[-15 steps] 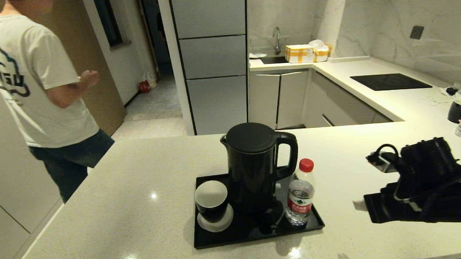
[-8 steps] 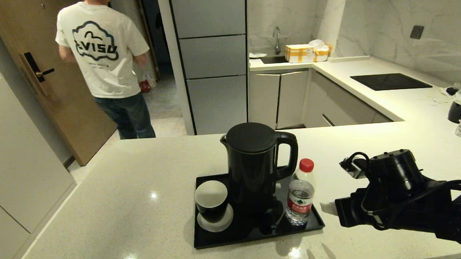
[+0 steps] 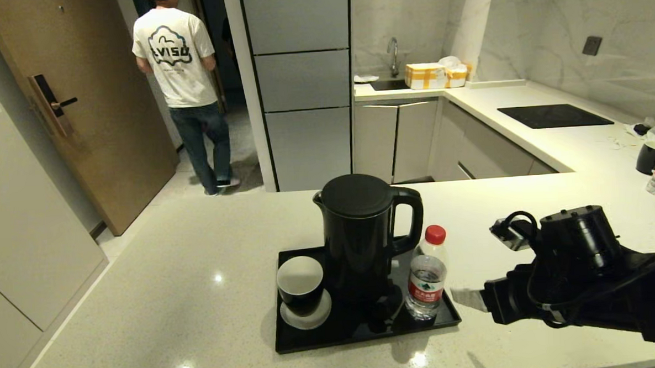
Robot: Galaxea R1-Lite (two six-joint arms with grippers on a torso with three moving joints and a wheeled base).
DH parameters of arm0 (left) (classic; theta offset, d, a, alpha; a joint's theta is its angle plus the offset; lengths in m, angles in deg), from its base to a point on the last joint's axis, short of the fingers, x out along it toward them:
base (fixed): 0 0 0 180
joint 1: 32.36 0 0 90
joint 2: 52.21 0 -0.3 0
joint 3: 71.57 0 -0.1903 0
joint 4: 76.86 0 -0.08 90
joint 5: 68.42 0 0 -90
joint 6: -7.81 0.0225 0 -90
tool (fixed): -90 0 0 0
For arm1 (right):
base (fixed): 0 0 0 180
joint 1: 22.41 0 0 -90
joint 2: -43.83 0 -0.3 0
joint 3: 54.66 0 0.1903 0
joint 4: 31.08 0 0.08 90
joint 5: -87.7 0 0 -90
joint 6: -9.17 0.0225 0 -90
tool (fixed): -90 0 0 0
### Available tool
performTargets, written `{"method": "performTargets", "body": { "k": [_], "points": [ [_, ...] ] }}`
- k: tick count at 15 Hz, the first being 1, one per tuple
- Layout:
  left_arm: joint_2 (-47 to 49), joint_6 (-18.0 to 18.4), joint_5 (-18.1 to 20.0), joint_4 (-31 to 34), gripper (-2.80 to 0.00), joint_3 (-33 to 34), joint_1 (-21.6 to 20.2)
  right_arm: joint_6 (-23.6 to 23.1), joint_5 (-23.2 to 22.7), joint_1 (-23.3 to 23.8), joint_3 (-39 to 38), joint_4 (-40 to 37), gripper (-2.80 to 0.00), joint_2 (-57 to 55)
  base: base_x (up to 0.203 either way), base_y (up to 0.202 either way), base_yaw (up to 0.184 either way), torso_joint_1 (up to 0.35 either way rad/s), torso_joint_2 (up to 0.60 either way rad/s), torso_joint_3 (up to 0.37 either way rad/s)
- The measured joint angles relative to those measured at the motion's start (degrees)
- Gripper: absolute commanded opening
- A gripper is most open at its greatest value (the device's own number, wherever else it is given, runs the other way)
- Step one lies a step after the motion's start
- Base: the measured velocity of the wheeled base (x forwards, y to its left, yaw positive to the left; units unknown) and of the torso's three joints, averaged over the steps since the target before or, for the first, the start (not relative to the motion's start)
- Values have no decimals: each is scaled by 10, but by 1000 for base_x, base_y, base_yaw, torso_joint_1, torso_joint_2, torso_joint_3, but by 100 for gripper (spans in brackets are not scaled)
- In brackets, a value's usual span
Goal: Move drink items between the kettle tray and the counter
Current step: Pick up the bottled water
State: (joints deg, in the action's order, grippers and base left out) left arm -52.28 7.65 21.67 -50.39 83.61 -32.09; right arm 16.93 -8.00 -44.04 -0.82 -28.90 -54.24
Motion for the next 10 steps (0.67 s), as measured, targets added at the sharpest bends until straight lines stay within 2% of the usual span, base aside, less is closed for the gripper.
{"method": "performTargets", "body": {
  "k": [3,10],
  "points": [
    [0,0,0,0,-280,0,0,-3,1,-6,27,67,0,-66,0,0,0,0,0,0],
    [0,1,0,0,-280,0,0,-5,1,-21,75,75,0,-139,0,0,0,0,0,0]
  ]
}}
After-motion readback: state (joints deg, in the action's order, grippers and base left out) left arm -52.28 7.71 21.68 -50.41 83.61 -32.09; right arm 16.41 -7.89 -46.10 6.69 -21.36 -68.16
